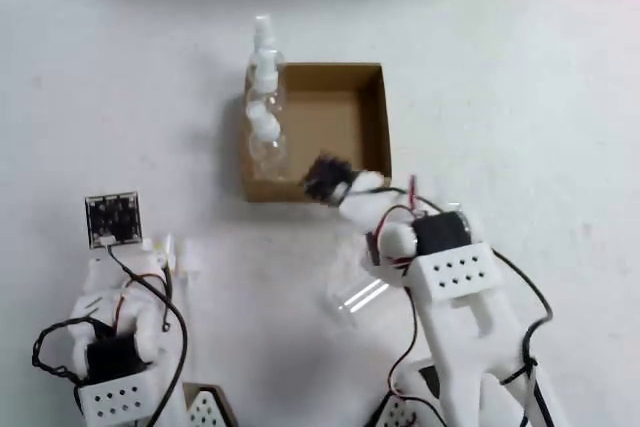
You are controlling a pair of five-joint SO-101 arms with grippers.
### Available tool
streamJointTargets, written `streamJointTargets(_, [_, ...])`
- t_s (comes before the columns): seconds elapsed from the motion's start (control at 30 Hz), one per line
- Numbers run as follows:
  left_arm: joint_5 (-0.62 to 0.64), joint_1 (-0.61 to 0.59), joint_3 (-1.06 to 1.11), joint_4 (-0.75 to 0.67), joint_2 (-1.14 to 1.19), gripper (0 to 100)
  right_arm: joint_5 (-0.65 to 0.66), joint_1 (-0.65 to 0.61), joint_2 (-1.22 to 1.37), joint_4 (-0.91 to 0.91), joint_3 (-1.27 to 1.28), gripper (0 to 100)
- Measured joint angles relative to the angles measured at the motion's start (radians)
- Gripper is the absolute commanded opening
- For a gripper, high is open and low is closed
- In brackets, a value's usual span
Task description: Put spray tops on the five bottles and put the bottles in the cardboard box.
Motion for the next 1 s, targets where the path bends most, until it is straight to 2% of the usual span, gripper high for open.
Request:
streamJointTargets(0.17, [0.0,0.0,0.0,0.0,0.0,3,-0.301,0.032,-0.011,0.0,0.0,3.8])
streamJointTargets(0.33, [0.0,0.0,0.0,0.0,0.0,3,-0.505,0.04,-0.012,0.005,0.002,14.5])
streamJointTargets(0.5, [0.0,0.0,0.0,0.0,0.0,3,-0.726,0.037,-0.012,0.018,0.002,15.6])
streamJointTargets(0.57, [0.0,0.0,0.0,0.0,0.0,3,-0.783,0.037,-0.012,0.018,0.002,16.9])
streamJointTargets(0.77, [0.0,0.0,0.0,0.0,0.0,3,-0.901,0.035,-0.012,0.018,0.002,30.4])
streamJointTargets(1.0, [0.0,0.0,0.0,0.0,0.0,3,-0.973,0.037,0.005,0.031,0.002,31.1])
